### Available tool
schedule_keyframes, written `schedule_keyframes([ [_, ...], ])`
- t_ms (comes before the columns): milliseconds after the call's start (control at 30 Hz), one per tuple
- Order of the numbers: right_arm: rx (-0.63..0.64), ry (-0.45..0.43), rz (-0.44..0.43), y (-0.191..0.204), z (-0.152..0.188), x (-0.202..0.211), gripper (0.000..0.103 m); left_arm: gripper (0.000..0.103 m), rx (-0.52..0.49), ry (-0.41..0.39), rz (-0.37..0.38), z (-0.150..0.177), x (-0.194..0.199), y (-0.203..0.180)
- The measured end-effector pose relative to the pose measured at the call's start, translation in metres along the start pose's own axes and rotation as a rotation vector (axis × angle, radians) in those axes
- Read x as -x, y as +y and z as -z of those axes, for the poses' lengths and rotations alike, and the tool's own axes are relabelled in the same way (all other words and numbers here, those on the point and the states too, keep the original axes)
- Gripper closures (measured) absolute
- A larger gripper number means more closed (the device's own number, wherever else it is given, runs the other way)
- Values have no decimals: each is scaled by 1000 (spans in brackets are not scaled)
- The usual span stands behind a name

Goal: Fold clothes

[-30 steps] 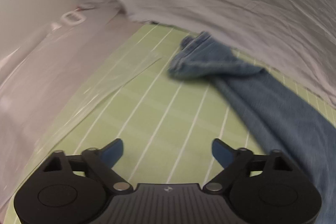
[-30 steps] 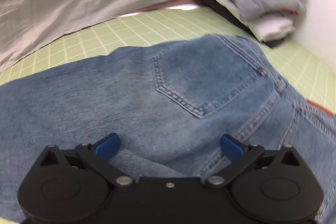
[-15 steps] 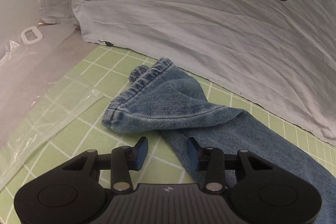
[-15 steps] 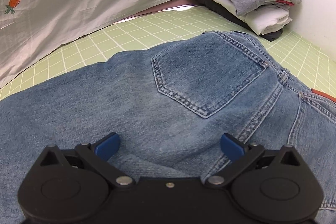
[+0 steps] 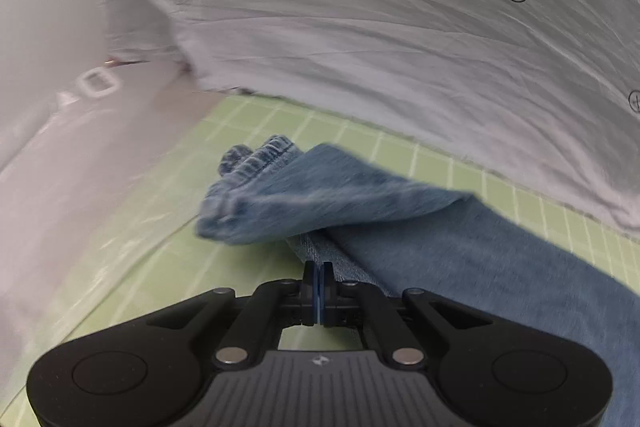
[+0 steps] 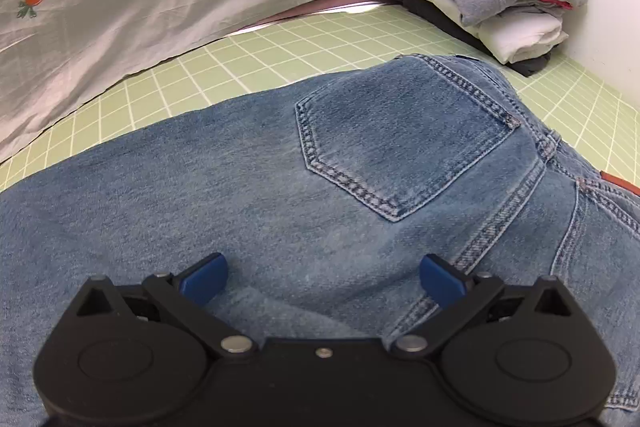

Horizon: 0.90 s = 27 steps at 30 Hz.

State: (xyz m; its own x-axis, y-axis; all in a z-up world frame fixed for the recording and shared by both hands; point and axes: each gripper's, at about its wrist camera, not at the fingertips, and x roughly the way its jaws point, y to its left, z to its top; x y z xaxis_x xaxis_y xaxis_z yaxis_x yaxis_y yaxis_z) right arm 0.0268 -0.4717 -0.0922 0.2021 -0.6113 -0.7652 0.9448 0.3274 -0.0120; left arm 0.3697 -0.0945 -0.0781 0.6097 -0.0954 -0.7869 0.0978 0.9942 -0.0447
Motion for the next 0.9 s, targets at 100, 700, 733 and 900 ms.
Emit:
schedule_keyframes([
  [100,9,-8,-7,0,2,2,0,103,14,46,-54,36,28,29],
  [700,24,-31,-22,-4,6,4,0,31,-88,9,-40,51,51,17],
  [733,26,-30,-22,-4,6,4,0,31,-124,15,-45,49,45,12],
  [900,28,-37,-23,-4,7,4,0,50,-225,60,-83,46,16,2],
])
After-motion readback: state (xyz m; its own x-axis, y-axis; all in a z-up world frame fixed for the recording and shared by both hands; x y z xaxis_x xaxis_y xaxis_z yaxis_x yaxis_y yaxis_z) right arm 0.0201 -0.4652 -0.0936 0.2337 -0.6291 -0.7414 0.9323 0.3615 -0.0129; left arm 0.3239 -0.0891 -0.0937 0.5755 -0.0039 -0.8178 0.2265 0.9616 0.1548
